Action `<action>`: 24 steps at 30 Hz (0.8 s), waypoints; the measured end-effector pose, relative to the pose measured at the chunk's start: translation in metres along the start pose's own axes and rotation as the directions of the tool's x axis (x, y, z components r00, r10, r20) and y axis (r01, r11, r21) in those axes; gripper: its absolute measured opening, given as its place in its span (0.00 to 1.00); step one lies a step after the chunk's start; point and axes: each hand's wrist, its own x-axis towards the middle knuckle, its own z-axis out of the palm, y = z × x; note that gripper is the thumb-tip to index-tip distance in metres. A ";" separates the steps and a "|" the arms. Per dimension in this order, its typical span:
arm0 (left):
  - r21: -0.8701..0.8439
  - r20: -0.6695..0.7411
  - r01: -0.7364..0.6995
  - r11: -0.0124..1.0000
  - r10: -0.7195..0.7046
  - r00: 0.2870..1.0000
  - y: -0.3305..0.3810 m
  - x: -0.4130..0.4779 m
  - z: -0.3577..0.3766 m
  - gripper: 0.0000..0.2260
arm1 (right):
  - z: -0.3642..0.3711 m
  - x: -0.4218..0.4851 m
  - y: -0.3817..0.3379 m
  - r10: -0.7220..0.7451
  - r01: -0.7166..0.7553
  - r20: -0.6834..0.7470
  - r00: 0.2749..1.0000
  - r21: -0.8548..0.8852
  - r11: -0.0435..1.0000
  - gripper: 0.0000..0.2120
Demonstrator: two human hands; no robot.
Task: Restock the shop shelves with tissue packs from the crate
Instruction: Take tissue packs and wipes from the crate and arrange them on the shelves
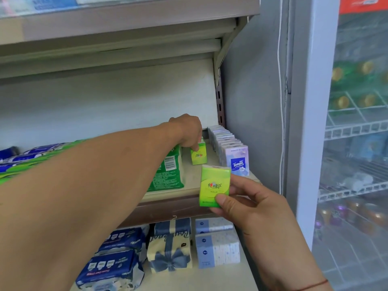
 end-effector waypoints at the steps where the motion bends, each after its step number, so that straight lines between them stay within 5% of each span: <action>1: -0.004 -0.003 -0.004 1.000 0.004 1.000 0.000 0.001 0.000 0.19 | 0.000 0.000 0.000 0.003 -0.003 0.002 1.000 0.002 1.000 0.18; 12: 0.000 0.031 -0.044 0.999 0.044 0.999 0.003 -0.005 -0.004 0.24 | -0.007 0.003 0.002 -0.047 0.047 -0.037 0.998 -0.007 0.999 0.19; 17: 0.005 -0.130 -0.078 0.997 0.078 0.989 -0.003 -0.036 -0.026 0.16 | -0.010 -0.006 -0.008 -0.094 0.093 -0.014 0.995 -0.042 0.995 0.17; 21: -0.304 -0.352 -0.185 0.935 0.070 0.933 0.005 -0.112 -0.046 0.14 | -0.012 -0.021 -0.013 -0.123 0.122 -0.025 0.992 -0.061 0.991 0.17; 24: -0.589 -0.161 -0.259 0.766 0.203 0.966 0.027 -0.184 -0.053 0.16 | -0.020 -0.038 -0.018 -0.140 0.137 -0.041 0.989 -0.077 0.988 0.16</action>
